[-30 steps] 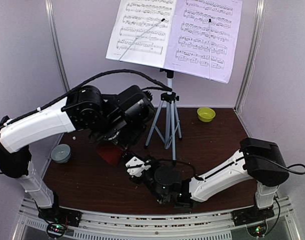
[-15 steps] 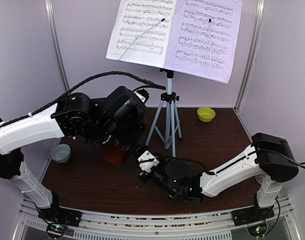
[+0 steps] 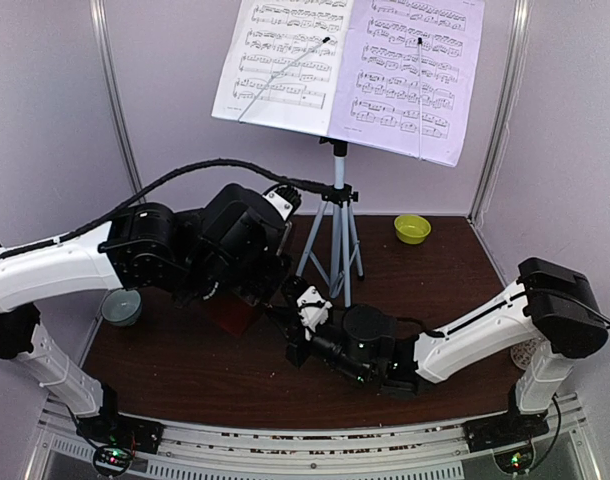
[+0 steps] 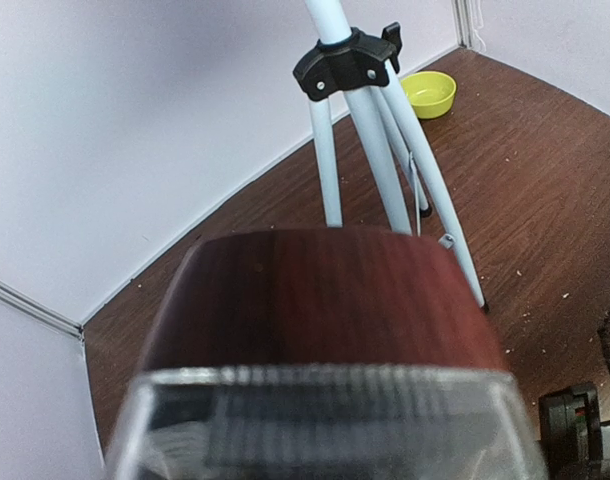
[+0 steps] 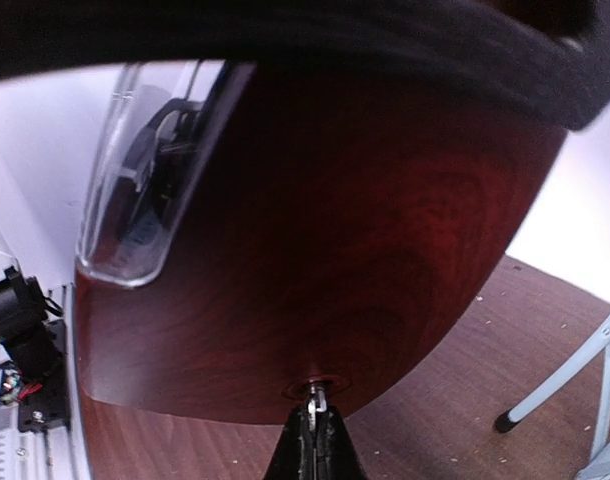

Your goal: Set up the instrument practice props

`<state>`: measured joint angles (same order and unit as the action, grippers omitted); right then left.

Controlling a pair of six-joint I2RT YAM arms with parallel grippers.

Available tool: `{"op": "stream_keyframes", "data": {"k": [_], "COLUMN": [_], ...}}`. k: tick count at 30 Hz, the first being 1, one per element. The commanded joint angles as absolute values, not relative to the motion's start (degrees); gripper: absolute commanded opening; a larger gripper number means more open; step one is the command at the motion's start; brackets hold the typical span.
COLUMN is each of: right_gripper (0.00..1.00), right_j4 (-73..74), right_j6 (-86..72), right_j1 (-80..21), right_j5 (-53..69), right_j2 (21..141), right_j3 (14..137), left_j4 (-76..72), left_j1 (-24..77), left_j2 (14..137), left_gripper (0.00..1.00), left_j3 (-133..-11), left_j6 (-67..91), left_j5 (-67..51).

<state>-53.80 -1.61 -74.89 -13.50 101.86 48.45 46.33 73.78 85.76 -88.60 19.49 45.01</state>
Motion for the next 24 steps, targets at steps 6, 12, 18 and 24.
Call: {"op": "stream_keyframes", "data": {"k": [6, 12, 18, 24], "right_gripper": [0.0, 0.0, 0.05, 0.41], "right_j4": [-62.1, -60.9, -59.3, -56.5], "right_j6": [-16.2, -15.2, -10.7, -9.3], "right_j1": [-72.7, -72.7, -72.7, -72.8], "right_j5": [-4.2, -3.8, -2.7, -0.8], "right_j2": [96.5, 96.6, 93.2, 87.0], "right_j3": [46.0, 45.6, 41.0, 33.8], "left_j4": [33.0, 30.0, 20.5, 12.0], "left_j1": [73.8, 73.8, 73.7, 71.9], "left_j2": [81.2, 81.0, 79.4, 78.9], "left_gripper": [0.32, 0.32, 0.33, 0.33], "left_j3": [-83.3, -81.5, -75.7, -70.8], "left_j6": [15.9, 14.7, 12.7, 11.8], "left_j5": [46.1, 45.6, 42.4, 39.0]}}
